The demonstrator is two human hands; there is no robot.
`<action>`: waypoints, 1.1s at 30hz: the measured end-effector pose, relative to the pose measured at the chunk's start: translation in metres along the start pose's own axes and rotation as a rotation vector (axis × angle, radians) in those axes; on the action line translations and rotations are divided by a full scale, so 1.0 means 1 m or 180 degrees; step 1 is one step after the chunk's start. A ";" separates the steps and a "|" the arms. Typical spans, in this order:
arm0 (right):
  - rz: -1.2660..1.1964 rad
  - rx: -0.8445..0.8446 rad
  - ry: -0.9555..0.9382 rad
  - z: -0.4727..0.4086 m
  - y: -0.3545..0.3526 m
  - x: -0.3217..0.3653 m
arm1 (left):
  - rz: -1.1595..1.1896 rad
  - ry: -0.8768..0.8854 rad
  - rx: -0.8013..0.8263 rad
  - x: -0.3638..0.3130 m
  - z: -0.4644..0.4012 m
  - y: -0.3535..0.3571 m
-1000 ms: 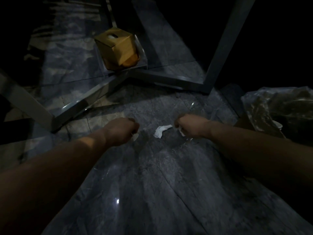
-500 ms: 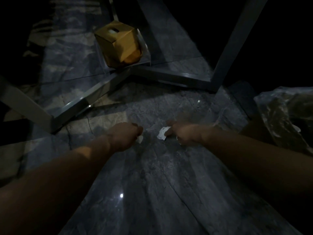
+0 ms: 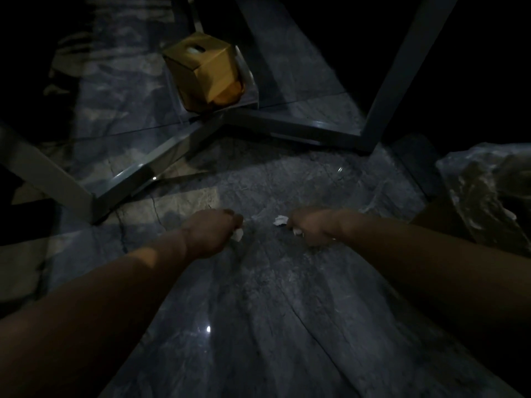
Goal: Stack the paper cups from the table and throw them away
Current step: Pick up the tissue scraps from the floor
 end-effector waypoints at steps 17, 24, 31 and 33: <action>-0.0306 -0.0499 0.0464 0.048 -0.045 -0.016 | 0.1042 -0.0245 -0.0433 0.002 -0.006 -0.037; -0.0359 -0.0673 0.0409 0.070 -0.060 -0.022 | 0.2842 -0.0657 -0.0057 0.007 -0.009 -0.024; -0.0607 -0.1040 0.0509 0.086 -0.073 -0.024 | 0.3314 -0.0790 -0.0058 -0.001 -0.011 -0.019; -0.0628 -0.1105 0.0587 0.086 -0.076 -0.027 | 0.3489 -0.0814 -0.0064 -0.005 -0.011 -0.019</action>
Point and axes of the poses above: each hand's wrist, its own z-axis away from the middle knuckle, its own y-axis out of the palm, x = y × z, the point moved 7 cm from there along -z, towards the middle knuckle, and after that the axes turned 1 degree about -z, right-handed, at the moved point
